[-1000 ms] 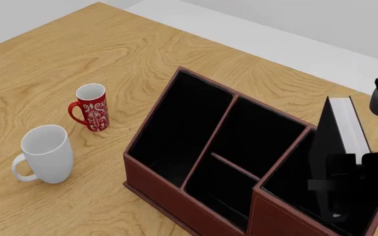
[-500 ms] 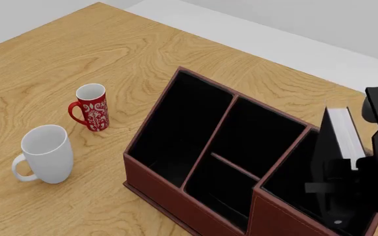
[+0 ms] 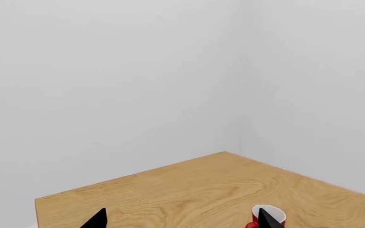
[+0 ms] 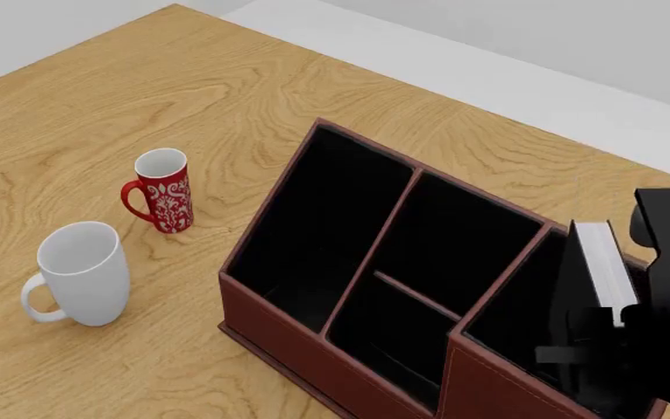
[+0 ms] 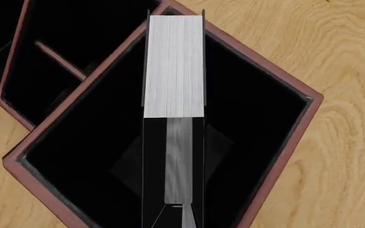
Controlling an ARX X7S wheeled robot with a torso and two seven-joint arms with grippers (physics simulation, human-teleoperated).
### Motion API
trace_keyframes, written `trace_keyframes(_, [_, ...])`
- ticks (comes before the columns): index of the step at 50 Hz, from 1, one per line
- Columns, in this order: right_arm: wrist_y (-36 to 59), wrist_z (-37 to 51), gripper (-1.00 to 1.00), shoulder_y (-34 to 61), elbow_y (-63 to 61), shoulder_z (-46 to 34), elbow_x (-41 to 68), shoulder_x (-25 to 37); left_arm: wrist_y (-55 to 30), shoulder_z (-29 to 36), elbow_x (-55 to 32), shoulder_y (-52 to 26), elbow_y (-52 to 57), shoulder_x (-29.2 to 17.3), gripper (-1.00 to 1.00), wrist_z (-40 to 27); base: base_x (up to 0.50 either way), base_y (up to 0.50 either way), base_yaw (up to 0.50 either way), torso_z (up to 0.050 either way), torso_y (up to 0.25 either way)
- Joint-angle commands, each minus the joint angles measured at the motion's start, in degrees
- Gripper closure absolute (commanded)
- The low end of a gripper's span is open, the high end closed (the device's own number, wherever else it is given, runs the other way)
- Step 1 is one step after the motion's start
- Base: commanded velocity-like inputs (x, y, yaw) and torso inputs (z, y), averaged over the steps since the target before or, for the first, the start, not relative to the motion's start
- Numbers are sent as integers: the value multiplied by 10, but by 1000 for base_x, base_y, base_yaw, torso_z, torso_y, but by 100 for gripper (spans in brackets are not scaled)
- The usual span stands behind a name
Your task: Pick up the book and place it in the right compartment of the caddy.
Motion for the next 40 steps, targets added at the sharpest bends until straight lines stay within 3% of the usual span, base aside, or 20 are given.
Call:
trace_keyframes(1, [-4, -33, 100, -4, 21, 7, -51, -11, 5, 6, 7, -5, -12, 1, -100, 0, 0, 0, 0, 0, 0])
trace_keyframes(17, [-8, -46, 100, -17, 33, -1, -72, -16, 11, 14, 13, -10, -27, 3, -100, 1, 0, 0, 0, 0, 1])
trace_keyframes(18, [-10, -42, -100, -16, 34, 1, -66, -14, 11, 15, 14, -10, -29, 3, -100, 2, 0, 0, 0, 0, 0])
trace_keyframes(40, [2, -4, -100, 18, 10, 18, -42, 7, 10, 9, 4, -8, -22, 0, -100, 1, 0, 0, 0, 0, 0])
